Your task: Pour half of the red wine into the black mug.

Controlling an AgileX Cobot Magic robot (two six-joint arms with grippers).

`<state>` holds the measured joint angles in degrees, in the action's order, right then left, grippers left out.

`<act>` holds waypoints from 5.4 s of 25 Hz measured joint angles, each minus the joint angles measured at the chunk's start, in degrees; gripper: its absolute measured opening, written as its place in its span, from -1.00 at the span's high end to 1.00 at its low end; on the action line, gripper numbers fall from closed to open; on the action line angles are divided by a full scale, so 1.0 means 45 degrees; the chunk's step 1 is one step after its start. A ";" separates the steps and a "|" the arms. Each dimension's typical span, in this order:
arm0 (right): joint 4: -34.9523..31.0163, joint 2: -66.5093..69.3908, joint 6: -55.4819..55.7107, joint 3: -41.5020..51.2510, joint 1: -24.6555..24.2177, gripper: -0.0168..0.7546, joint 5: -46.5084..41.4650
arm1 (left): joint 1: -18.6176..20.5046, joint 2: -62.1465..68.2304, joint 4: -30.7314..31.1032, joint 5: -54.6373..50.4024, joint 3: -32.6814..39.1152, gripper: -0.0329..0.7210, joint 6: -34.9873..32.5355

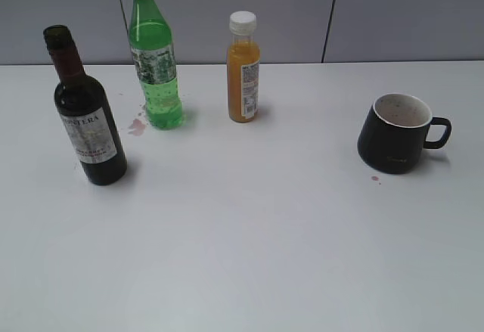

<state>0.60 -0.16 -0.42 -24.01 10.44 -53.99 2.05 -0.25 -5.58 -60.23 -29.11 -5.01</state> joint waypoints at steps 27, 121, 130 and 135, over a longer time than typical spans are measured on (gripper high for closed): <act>0.0000 0.0000 0.0001 0.0000 0.0000 -0.46 0.0000 | 0.0000 0.0000 0.0000 0.0000 0.0000 -0.46 0.0000; 0.5000 2.4331 0.0783 0.0985 -0.5377 -0.73 2.7394 | 0.0000 0.0000 0.0000 0.0011 0.0000 -0.46 0.0000; 0.4878 2.4940 0.0818 0.0242 -0.5390 -0.72 2.7426 | 0.0000 0.0000 0.0000 0.0011 0.0000 -0.46 0.0000; 0.4902 2.5401 0.0818 -0.0117 -0.5390 -0.72 2.7426 | 0.0000 0.0000 0.0000 0.0011 0.0000 -0.46 0.0000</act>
<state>22.65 114.15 3.26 -24.53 -13.81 69.42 2.05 -0.25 -5.58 -60.18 -29.11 -5.01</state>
